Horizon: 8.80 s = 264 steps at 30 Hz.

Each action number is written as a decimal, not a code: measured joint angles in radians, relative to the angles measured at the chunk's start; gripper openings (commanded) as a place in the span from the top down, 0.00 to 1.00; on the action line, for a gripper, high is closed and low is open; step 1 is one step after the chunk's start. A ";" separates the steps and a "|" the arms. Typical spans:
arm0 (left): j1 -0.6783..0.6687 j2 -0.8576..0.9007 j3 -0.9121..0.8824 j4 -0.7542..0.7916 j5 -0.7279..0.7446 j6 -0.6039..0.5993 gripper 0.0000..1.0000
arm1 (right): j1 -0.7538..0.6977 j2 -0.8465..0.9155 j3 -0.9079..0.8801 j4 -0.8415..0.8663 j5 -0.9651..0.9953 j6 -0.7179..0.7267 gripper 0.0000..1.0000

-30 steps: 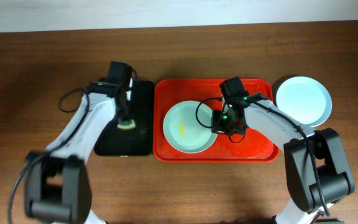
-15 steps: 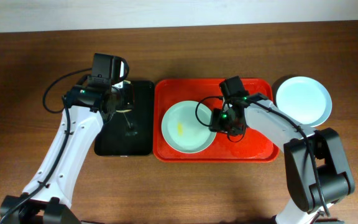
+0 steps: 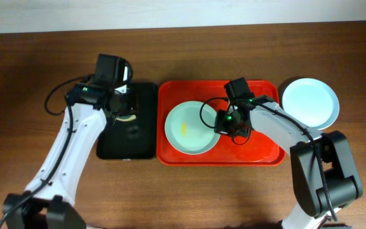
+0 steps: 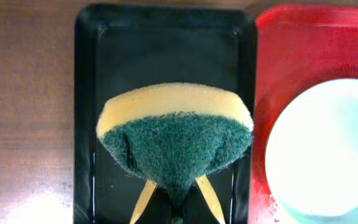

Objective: Clean dirty plates on tray and stack at the side
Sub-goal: 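Lift the sponge with the left gripper and move it onto the blue plate, then scrub the blue plate with the sponge while the right gripper holds its rim, then move the sponge back toward the black tray with the left gripper, then bring the sponge back onto the blue plate and scrub it again, then place the sponge on the black tray and retract the left arm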

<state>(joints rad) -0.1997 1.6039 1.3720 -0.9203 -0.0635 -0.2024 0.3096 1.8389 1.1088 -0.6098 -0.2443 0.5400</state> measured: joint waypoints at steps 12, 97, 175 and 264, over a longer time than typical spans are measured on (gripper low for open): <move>-0.098 0.213 0.167 -0.072 0.159 -0.045 1.00 | 0.000 0.000 0.000 0.003 -0.009 0.010 0.96; -0.253 0.141 0.195 -0.095 0.135 -0.047 1.00 | 0.000 0.000 0.000 -0.010 0.056 0.009 0.96; -0.290 0.246 -0.111 0.276 0.164 -0.198 1.00 | 0.008 0.000 -0.002 0.021 -0.024 0.010 0.96; -0.186 0.085 -0.012 0.063 0.138 -0.167 1.00 | 0.008 0.002 -0.006 0.013 -0.020 0.010 0.96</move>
<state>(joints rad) -0.3859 1.6886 1.3598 -0.8577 0.0746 -0.3695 0.3180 1.8408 1.1027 -0.5964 -0.2646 0.5499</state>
